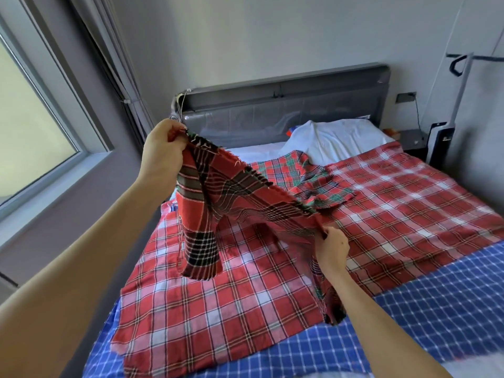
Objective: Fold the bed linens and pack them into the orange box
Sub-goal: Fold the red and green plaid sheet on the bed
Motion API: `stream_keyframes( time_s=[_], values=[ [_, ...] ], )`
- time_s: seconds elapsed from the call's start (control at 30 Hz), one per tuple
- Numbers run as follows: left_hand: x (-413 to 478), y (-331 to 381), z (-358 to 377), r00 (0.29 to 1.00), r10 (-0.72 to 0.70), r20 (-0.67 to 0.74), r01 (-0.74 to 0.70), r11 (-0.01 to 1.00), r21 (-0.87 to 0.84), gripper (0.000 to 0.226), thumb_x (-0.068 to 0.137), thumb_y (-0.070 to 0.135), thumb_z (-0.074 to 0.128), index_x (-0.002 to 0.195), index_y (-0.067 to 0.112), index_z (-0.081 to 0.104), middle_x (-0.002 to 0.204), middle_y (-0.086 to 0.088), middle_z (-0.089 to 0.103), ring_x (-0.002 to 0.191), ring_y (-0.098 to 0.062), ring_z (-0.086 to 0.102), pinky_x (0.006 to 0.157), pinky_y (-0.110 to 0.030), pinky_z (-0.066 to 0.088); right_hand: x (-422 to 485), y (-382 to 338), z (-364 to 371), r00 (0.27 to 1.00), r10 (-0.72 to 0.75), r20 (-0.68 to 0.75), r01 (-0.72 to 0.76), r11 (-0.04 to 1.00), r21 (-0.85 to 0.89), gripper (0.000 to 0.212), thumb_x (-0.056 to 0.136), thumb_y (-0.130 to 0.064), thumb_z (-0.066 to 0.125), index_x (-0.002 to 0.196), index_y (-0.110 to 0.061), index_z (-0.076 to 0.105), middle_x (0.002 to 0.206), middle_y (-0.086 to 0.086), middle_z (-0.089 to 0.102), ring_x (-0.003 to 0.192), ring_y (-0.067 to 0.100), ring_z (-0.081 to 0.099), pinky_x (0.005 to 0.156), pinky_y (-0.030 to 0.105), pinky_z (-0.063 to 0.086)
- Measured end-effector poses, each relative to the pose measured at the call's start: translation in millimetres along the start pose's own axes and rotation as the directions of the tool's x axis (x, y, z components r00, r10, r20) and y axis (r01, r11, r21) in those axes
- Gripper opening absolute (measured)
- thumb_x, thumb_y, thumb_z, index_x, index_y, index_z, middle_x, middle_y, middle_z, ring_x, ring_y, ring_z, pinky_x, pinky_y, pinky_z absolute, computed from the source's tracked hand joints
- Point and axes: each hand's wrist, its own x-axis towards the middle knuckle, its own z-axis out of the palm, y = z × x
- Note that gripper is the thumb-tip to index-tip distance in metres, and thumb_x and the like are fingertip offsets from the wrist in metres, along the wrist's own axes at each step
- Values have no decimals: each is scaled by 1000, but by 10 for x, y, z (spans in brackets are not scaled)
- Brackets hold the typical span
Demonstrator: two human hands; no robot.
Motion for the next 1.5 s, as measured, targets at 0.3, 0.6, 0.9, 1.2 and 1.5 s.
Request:
stream_keyframes(
  time_s=[0.3, 0.6, 0.9, 1.2, 1.5],
  values=[
    [142, -1, -414, 997, -37, -67, 37, 999, -4, 37, 93, -3, 43, 72, 26, 52, 68, 3, 51, 58, -10, 52, 55, -24, 49, 52, -289, -557, 997, -43, 59, 23, 951, 309, 18, 99, -12, 39, 83, -9, 47, 64, 3, 44, 51, 16, 35, 49, 28, 25],
    [17, -227, -597, 978, -203, 51, 201, 979, 32, 27, 99, 15, 40, 79, 23, 57, 75, 2, 61, 67, -13, 58, 68, -28, 48, 160, -731, -1930, 782, -251, 570, 392, 909, -139, 44, 75, -28, 79, 110, -35, 53, 106, -21, 51, 102, 3, 48, 91, 26, 39],
    [-463, -689, -369, 822, -274, 499, 110, 937, 332, 27, 78, 37, 75, 91, 15, 66, 86, -4, 69, 81, -20, 63, 84, -33, 46, 388, 400, -1636, 975, -194, 111, 220, 755, -618, 15, 74, 11, 58, 72, -3, 53, 74, 5, 43, 68, 28, 50, 56, 29, 29],
    [-225, -1421, -337, 789, -377, 486, -192, 599, 777, 35, 74, 19, 79, 55, 21, 49, 55, 4, 49, 65, -20, 49, 55, -22, 35, 746, 744, -1331, 765, 126, 632, -56, 990, -130, 12, 92, -13, 59, 88, -18, 69, 89, -1, 70, 88, 16, 60, 82, 35, 40],
    [546, -2187, -66, 710, -543, 448, -338, 295, 894, 27, 86, 27, 63, 94, 1, 66, 97, -15, 68, 88, -27, 62, 75, -31, 45, 1766, 629, -550, 566, 254, 784, 376, 767, -520, 21, 80, -19, 73, 64, -19, 60, 63, -5, 56, 55, 6, 50, 50, 19, 34]
  ],
)
